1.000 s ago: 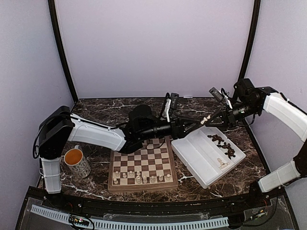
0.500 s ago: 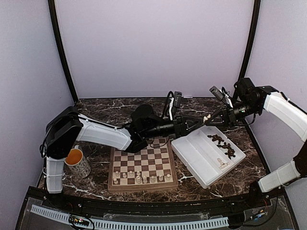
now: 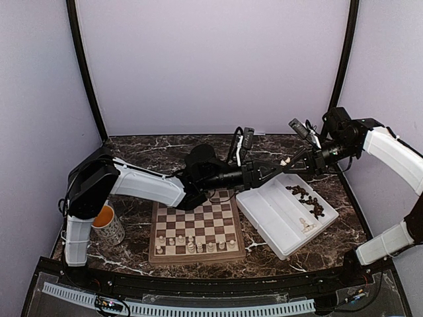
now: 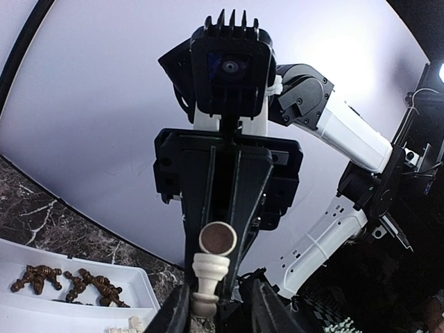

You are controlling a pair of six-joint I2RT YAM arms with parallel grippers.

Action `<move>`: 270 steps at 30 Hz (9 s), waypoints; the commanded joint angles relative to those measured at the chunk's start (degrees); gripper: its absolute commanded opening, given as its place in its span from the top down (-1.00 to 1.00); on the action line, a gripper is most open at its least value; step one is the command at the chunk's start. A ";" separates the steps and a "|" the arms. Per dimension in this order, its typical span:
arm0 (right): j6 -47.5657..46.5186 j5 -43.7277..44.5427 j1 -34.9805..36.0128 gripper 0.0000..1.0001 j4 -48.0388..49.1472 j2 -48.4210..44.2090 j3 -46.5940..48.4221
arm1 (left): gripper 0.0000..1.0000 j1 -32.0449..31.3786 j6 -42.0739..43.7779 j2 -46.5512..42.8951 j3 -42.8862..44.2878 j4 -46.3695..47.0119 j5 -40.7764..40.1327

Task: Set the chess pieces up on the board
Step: Pick up the pawn from the chess pile, then place the pawn on the chessboard, then move the pawn to e2, then pass from the right arm to the left, then pass from the left arm to the right

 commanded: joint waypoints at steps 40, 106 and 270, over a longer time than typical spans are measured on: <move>-1.14 22.85 -2.09 0.84 16.49 -1.16 -14.78 | 0.95 12.06 29.65 -16.06 20.46 -120.47 -5.95; -3.48 20.01 -2.01 0.81 15.57 -1.50 -17.27 | 0.37 7.23 23.47 1.95 24.58 -132.18 -8.13; 29.74 -7.58 7.83 0.72 29.43 7.62 2.95 | 0.86 6.52 -15.89 -11.81 -6.82 -5.47 2.25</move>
